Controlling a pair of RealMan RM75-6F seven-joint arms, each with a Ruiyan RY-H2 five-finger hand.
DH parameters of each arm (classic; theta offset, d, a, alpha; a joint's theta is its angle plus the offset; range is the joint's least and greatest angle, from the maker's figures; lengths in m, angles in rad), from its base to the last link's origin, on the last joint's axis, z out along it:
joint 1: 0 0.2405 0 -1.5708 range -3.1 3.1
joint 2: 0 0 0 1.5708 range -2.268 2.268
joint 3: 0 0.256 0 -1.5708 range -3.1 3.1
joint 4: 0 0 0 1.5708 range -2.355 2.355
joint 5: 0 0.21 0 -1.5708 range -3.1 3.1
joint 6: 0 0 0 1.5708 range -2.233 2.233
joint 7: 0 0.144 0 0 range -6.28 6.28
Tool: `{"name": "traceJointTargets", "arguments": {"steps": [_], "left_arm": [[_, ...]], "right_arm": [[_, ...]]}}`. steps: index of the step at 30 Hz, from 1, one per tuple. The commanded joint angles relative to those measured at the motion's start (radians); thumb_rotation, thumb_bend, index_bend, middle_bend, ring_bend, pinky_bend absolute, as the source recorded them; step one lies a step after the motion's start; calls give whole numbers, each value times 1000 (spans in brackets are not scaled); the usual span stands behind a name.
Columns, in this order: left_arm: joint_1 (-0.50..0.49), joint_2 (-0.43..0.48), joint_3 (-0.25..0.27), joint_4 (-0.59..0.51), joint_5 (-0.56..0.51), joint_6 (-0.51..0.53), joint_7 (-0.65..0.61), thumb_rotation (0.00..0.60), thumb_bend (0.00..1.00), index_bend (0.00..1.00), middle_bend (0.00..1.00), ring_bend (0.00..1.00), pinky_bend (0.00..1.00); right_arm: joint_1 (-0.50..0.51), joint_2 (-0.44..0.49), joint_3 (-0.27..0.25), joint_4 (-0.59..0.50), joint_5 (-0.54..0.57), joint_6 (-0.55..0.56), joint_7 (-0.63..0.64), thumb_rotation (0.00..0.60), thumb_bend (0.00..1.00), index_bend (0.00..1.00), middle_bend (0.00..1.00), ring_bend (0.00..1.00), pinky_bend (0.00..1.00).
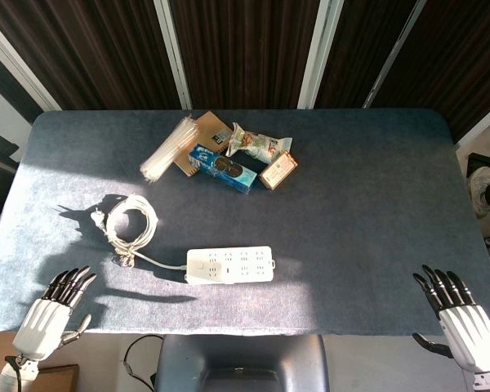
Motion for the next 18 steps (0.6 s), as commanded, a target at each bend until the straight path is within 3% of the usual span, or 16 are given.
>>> {"name": "traceJointTargets", "arguments": {"steps": [1, 9, 18], "left_arm": [[-4, -11, 0, 8, 7, 0, -8, 600, 400, 0, 0, 0, 100], [-48, -188, -26, 132, 56, 27, -161, 600, 398, 0, 0, 0, 106], [-161, -405, -111, 111, 23, -130, 71, 600, 378, 0, 0, 0, 104]], "right_arm": [[4, -2, 0, -1, 2, -8, -2, 600, 229, 0, 0, 0, 0], [29, -37, 27, 42, -16, 2, 23, 600, 230, 0, 0, 0, 0], [111, -57, 92, 50, 87, -108, 61, 600, 230, 0, 0, 0, 0]]}}
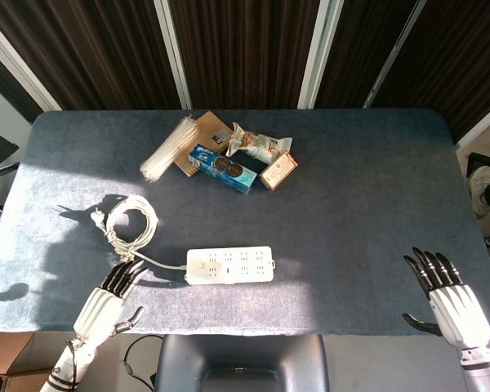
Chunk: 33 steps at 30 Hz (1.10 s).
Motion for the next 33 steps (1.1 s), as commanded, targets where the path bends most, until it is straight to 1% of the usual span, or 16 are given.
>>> {"name": "traceJointTargets", "arguments": {"steps": [1, 7, 9, 12, 14, 16, 19, 28, 33], "left_arm": [[-67, -125, -61, -5, -36, -93, 130, 600, 378, 0, 0, 0, 104], [-139, -258, -106, 12, -141, -259, 286, 600, 377, 0, 0, 0, 101], [-157, -292, -120, 14, -163, -288, 330, 600, 377, 0, 0, 0, 98], [-164, -306, -126, 18, -172, -296, 352, 600, 377, 0, 0, 0, 97], [-181, -333, -137, 27, -181, -311, 393, 600, 376, 0, 0, 0, 97], [-216, -389, -177, 57, -203, -333, 484, 600, 377, 0, 0, 0, 97], [-235, -433, -200, 72, -232, -336, 529, 600, 377, 0, 0, 0, 97], [-283, -539, -251, 151, -354, -389, 608, 600, 377, 0, 0, 0, 98], [-301, -552, -260, 147, -360, -364, 616, 600, 377, 0, 0, 0, 99]], "right_arm": [[29, -2, 21, -10, 44, -47, -5, 600, 230, 0, 0, 0, 0], [50, -2, 27, -11, 86, -94, -9, 600, 230, 0, 0, 0, 0], [51, -3, 29, -4, 97, -96, -5, 600, 230, 0, 0, 0, 0], [52, -3, 29, -1, 101, -97, -2, 600, 230, 0, 0, 0, 0], [52, -2, 29, 2, 109, -101, 6, 600, 230, 0, 0, 0, 0], [53, 8, 27, 0, 123, -112, 20, 600, 230, 0, 0, 0, 0], [52, 20, 23, -7, 124, -112, 29, 600, 229, 0, 0, 0, 0], [51, 30, 16, -16, 128, -110, 33, 600, 230, 0, 0, 0, 0], [52, 36, 14, -19, 135, -112, 36, 600, 230, 0, 0, 0, 0]]}}
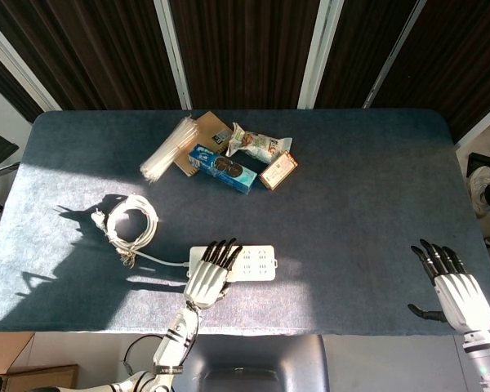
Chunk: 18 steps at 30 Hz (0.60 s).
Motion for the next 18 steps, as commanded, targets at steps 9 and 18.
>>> {"name": "traceJointTargets", "arguments": {"steps": [9, 18], "left_arm": [[-10, 7, 11, -27, -17, 41, -10, 600, 373, 13, 91, 66, 157], [-23, 3, 22, -8, -18, 63, -34, 600, 371, 232, 342, 313, 358]], "right_arm": [[-1, 5, -10, -9, -7, 3, -3, 600, 230, 0, 0, 0, 0], [13, -10, -21, 7, -31, -12, -22, 600, 230, 0, 0, 0, 0]]}}
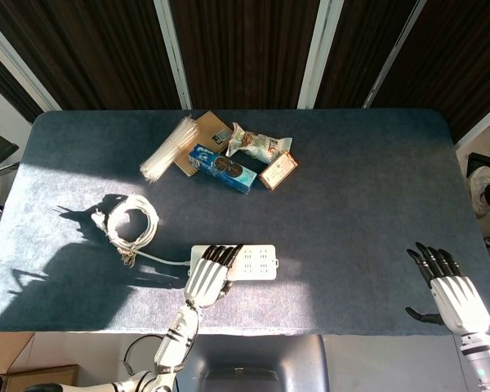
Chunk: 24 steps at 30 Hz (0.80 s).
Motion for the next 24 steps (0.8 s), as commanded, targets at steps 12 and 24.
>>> {"name": "traceJointTargets", "arguments": {"steps": [12, 24], "left_arm": [[-10, -18, 24, 7, 3, 26, -28, 600, 374, 323, 436, 392, 442], [-7, -21, 43, 17, 12, 55, -28, 600, 372, 323, 437, 392, 435]], "right_arm": [[183, -164, -4, 112, -117, -210, -44, 600, 505, 8, 26, 0, 0], [300, -362, 17, 195, -128, -296, -31, 600, 860, 62, 87, 0, 0]]}}
